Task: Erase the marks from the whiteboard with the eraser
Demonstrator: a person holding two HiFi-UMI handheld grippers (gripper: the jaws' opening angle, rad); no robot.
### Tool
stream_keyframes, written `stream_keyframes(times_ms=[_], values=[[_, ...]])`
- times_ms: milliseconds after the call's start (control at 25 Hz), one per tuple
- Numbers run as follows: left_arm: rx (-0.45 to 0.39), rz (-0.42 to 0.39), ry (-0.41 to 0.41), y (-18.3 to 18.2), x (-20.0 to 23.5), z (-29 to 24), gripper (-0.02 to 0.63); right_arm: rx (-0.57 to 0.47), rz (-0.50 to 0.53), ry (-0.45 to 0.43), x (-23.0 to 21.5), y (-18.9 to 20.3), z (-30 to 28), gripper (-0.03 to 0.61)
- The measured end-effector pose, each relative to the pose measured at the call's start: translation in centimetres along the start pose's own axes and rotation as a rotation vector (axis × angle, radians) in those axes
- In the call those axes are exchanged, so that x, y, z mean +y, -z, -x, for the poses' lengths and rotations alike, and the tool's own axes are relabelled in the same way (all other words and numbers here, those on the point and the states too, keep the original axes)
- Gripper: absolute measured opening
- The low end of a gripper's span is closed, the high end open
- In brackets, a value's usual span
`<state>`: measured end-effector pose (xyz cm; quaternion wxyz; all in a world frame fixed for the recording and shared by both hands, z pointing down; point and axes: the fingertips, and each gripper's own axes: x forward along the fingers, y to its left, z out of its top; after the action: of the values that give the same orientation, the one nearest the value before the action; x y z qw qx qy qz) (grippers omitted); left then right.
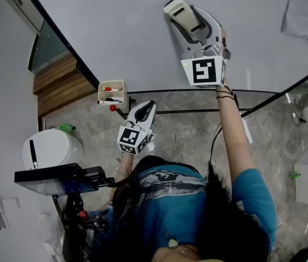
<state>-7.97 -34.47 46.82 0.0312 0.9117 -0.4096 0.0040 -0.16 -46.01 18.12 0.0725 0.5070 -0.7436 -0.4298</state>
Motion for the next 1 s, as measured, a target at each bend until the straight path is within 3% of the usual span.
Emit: stream_keyframes(times_ms=[160, 560, 720, 880, 1000], values=[[-0.004, -0.001, 0.015, -0.2, -0.5, -0.3, 0.029, -0.033, -0.049, 0.066, -5.3, -0.4, 0.8, 0.262], [0.003, 0.0, 0.024, 0.0, -0.8, -0.3, 0.029, 0.001, -0.189, 0.262, -17.4, 2.2, 4.4, 0.262], [0.004, -0.003, 0.025, 0.0, -0.7, -0.2, 0.029, 0.004, -0.227, 0.299, -19.4, 3.0, 5.2, 0.262], [0.004, -0.004, 0.021, 0.1, -0.6, -0.2, 0.029, 0.025, -0.192, 0.353, -19.1, 3.2, 5.0, 0.262], [0.006, -0.002, 0.009, 0.2, -0.2, 0.0, 0.029, 0.019, -0.222, 0.365, -18.6, 3.3, 4.8, 0.262]])
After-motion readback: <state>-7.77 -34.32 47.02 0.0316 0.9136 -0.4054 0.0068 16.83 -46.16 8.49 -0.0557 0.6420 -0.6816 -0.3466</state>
